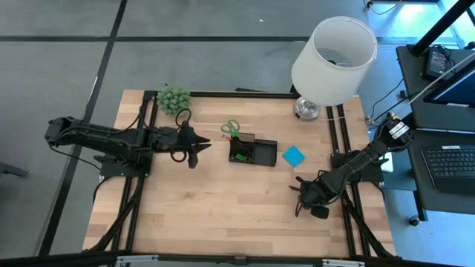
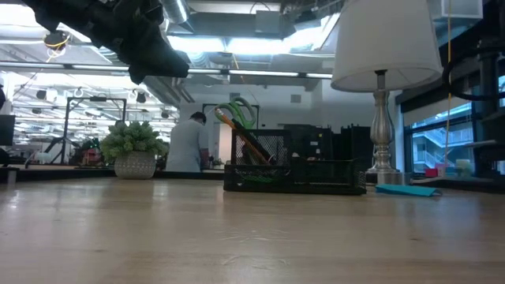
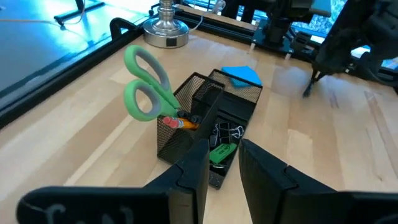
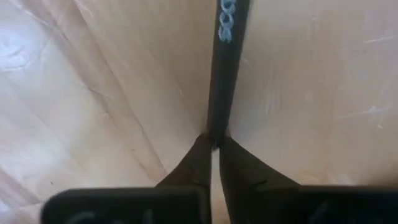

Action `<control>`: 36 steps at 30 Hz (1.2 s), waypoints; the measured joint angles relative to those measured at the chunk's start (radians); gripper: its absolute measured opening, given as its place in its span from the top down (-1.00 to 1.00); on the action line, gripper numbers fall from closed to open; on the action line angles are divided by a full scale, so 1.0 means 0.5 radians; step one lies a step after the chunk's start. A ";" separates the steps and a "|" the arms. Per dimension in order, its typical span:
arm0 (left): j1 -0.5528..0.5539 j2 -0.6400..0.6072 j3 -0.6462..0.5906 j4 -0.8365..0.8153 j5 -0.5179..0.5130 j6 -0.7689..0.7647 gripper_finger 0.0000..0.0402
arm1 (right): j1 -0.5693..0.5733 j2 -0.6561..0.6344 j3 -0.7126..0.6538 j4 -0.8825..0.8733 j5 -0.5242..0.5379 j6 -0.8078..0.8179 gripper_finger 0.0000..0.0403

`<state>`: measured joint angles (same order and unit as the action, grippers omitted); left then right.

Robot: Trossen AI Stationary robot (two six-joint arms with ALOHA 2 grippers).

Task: Pick and place office supplies into organizer
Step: Put the black pen into the black organizer

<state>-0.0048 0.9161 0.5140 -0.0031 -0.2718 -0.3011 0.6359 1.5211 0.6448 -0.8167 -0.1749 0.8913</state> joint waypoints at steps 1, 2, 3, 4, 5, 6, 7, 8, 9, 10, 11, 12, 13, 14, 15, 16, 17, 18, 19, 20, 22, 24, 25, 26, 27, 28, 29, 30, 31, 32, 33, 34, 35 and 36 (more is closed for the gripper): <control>0.000 0.000 0.000 0.000 -0.001 -0.020 0.59 | -0.005 0.000 -0.001 0.001 -0.004 -0.016 0.92; 0.000 0.000 0.000 0.000 -0.001 -0.038 0.59 | -0.009 0.001 -0.001 0.004 -0.005 -0.025 0.95; 0.000 0.000 0.000 0.000 0.000 -0.055 0.59 | -0.017 0.001 -0.001 0.010 -0.005 -0.028 0.97; 0.000 0.000 0.000 0.000 0.001 -0.071 0.59 | -0.022 0.001 -0.002 0.012 0.000 -0.027 0.98; -0.004 0.000 0.000 0.000 0.002 -0.087 0.59 | -0.025 0.001 -0.002 0.013 0.004 -0.027 0.98; -0.012 0.002 0.000 0.000 0.001 -0.098 0.59 | -0.026 0.001 -0.002 0.015 0.012 -0.028 0.99; -0.026 0.014 0.000 0.008 0.001 -0.094 0.59 | -0.025 0.001 -0.003 0.019 0.020 -0.032 0.99; -0.045 0.031 0.000 0.018 0.002 -0.064 0.59 | -0.025 0.001 -0.003 0.024 0.026 -0.044 0.99; -0.071 0.050 0.000 0.023 0.002 -0.016 0.59 | -0.027 0.001 -0.003 0.026 0.028 -0.056 0.99; -0.098 0.085 0.000 0.062 0.003 0.030 0.59 | -0.031 0.001 -0.004 0.028 0.029 -0.060 0.99; -0.126 0.129 0.001 0.118 0.004 0.070 0.59 | -0.035 0.001 -0.004 0.028 0.029 -0.060 0.99; -0.155 0.180 0.002 0.172 0.004 0.102 0.59 | -0.041 0.001 -0.004 0.028 0.030 -0.060 0.99; -0.180 0.240 0.002 0.240 0.004 0.124 0.59 | -0.046 0.001 -0.004 0.027 0.029 -0.060 0.99; -0.205 0.306 0.001 0.318 0.006 0.138 0.59 | -0.048 0.001 -0.004 0.023 0.028 -0.060 0.99; -0.225 0.378 0.002 0.412 0.006 0.150 0.59 | -0.047 0.001 -0.004 0.014 0.030 -0.060 0.99; -0.243 0.450 0.002 0.503 0.008 0.153 0.59 | -0.046 0.001 -0.001 0.001 0.030 -0.056 0.98; -0.259 0.522 0.002 0.571 0.008 0.154 0.59 | -0.042 0.004 0.005 -0.015 0.031 -0.042 0.96; -0.275 0.595 0.003 0.650 0.008 0.155 0.59 | -0.042 0.007 0.013 -0.031 0.035 -0.032 0.94; -0.286 0.662 0.010 0.687 0.008 0.156 0.59 | -0.042 0.007 0.022 -0.047 0.039 -0.037 0.92; -0.295 0.721 0.018 0.701 0.008 0.156 0.59 | -0.042 0.005 0.028 -0.055 0.045 -0.056 0.89; -0.305 0.834 0.046 0.703 0.008 0.151 0.59 | -0.042 0.006 0.047 -0.068 0.065 -0.062 0.85; -0.312 0.925 0.069 0.702 0.008 0.122 0.59 | -0.043 0.006 0.053 -0.078 0.081 -0.048 0.81; -0.315 0.966 0.082 0.702 0.008 0.110 0.59 | -0.043 0.005 0.053 -0.079 0.092 -0.033 0.79; -0.316 0.997 0.089 0.702 0.008 0.107 0.59 | -0.043 0.004 0.054 -0.082 0.108 -0.020 0.77; -0.317 1.023 0.096 0.701 0.008 0.107 0.59 | -0.041 0.004 0.054 -0.085 0.123 -0.016 0.75; -0.317 1.048 0.105 0.703 0.008 0.107 0.59 | -0.034 0.004 0.054 -0.088 0.136 -0.017 0.73; -0.317 1.066 0.112 0.705 0.008 0.107 0.59 | -0.023 0.004 0.054 -0.089 0.153 -0.022 0.71; -0.317 1.075 0.112 0.702 0.008 0.107 0.59 | -0.015 0.002 0.055 -0.088 0.176 -0.032 0.68; -0.317 1.084 0.112 0.706 0.008 0.107 0.59 | -0.012 0.002 0.055 -0.084 0.186 -0.056 0.66; -0.317 1.092 0.112 0.717 0.010 0.106 0.59 | -0.009 0.002 0.054 -0.083 0.191 -0.071 0.63; -0.317 1.097 0.112 0.719 0.012 0.106 0.59 | -0.008 0.002 0.055 -0.083 0.198 -0.083 0.60; -0.317 1.099 0.112 0.720 0.015 0.106 0.59 | -0.007 0.001 0.054 -0.082 0.204 -0.104 0.58; -0.317 1.099 0.112 0.732 0.015 0.106 0.59 | -0.008 0.001 0.055 -0.083 0.211 -0.120 0.55; -0.317 1.099 0.112 0.752 0.015 0.105 0.59 | -0.008 0.001 0.055 -0.083 0.221 -0.129 0.53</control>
<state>-0.1631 1.4654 0.5701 0.3729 -0.2642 -0.2485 0.6319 1.5215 0.6724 -0.8581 -0.0646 0.8267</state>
